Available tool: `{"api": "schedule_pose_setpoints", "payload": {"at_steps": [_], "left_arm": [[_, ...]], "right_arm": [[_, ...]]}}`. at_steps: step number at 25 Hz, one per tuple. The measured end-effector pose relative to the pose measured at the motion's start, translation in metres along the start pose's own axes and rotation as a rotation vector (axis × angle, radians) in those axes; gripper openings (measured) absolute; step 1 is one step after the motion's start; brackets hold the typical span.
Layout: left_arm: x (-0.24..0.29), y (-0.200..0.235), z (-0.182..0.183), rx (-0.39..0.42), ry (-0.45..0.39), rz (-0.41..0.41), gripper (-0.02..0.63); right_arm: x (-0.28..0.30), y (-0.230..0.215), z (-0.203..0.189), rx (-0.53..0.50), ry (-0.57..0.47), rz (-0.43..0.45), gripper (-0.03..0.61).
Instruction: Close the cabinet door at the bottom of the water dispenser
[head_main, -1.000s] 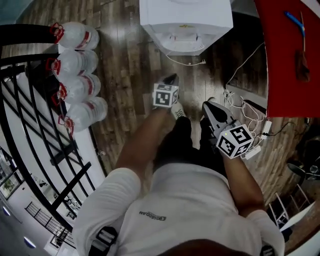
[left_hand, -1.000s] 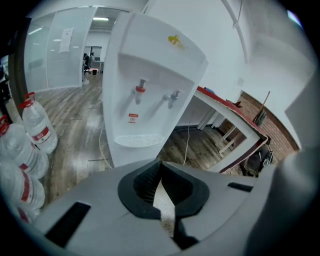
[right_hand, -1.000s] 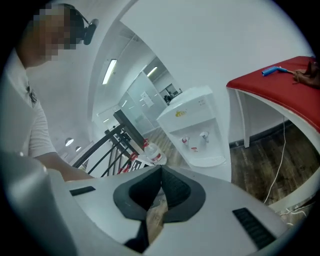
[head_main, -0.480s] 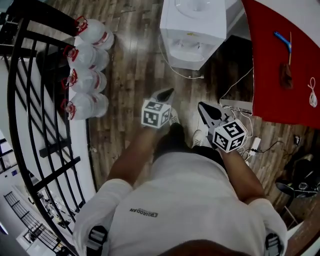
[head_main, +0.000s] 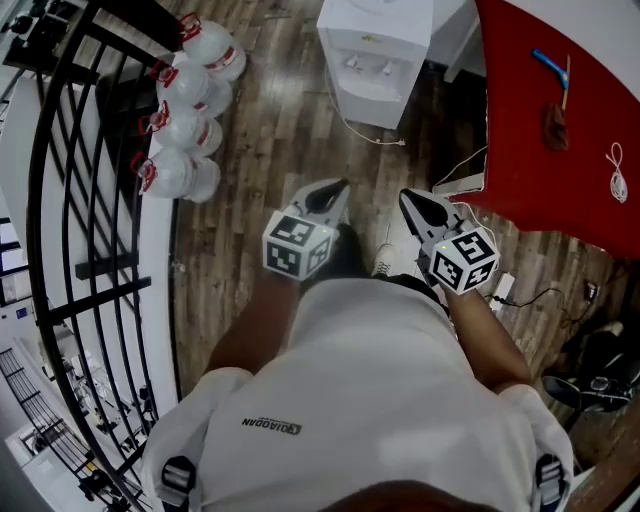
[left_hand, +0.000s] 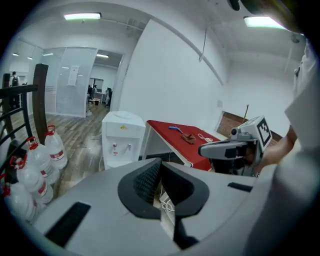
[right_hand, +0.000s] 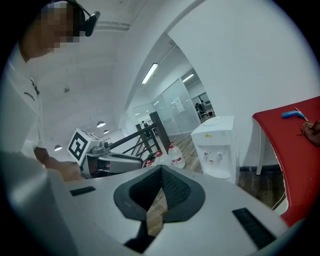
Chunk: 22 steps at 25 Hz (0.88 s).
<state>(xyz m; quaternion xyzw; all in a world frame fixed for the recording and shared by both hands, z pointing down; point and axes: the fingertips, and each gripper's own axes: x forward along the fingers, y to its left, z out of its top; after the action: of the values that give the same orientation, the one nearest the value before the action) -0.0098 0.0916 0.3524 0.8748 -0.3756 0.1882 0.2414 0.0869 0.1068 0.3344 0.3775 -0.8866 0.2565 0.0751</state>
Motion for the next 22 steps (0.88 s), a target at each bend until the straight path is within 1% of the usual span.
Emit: {"api": "schedule_pose_setpoints", "payload": {"at_steps": [2,4,7,9,12,15,19,22], "left_arm": [[-0.011,-0.02,-0.003,-0.004,-0.009,0.0,-0.003],[-0.022,-0.034,-0.004,0.008,-0.006,-0.002,-0.003],[-0.035,-0.042,0.002,0.04,-0.004,-0.012,-0.003],[-0.042,-0.04,0.01,0.041,-0.013,-0.022,-0.003],[-0.047,-0.031,0.022,0.016,-0.03,-0.054,-0.003],[-0.053,-0.02,0.033,0.057,-0.036,-0.088,-0.003],[-0.07,-0.007,0.035,0.122,-0.033,-0.138,-0.003],[-0.081,0.007,0.035,0.119,-0.042,-0.164,-0.003]], "right_arm": [[-0.015,0.006,-0.008,0.0,0.002,0.009,0.021],[-0.026,0.012,-0.013,0.002,0.004,0.014,0.021],[-0.038,0.024,-0.008,0.005,-0.014,0.01,0.021],[-0.042,0.032,-0.001,0.006,-0.032,-0.002,0.021],[-0.041,0.039,0.009,0.003,-0.063,-0.037,0.021],[-0.031,0.043,0.019,0.002,-0.101,-0.093,0.021],[-0.016,0.066,0.026,0.013,-0.145,-0.153,0.021],[0.0,0.084,0.022,0.018,-0.153,-0.185,0.021]]}}
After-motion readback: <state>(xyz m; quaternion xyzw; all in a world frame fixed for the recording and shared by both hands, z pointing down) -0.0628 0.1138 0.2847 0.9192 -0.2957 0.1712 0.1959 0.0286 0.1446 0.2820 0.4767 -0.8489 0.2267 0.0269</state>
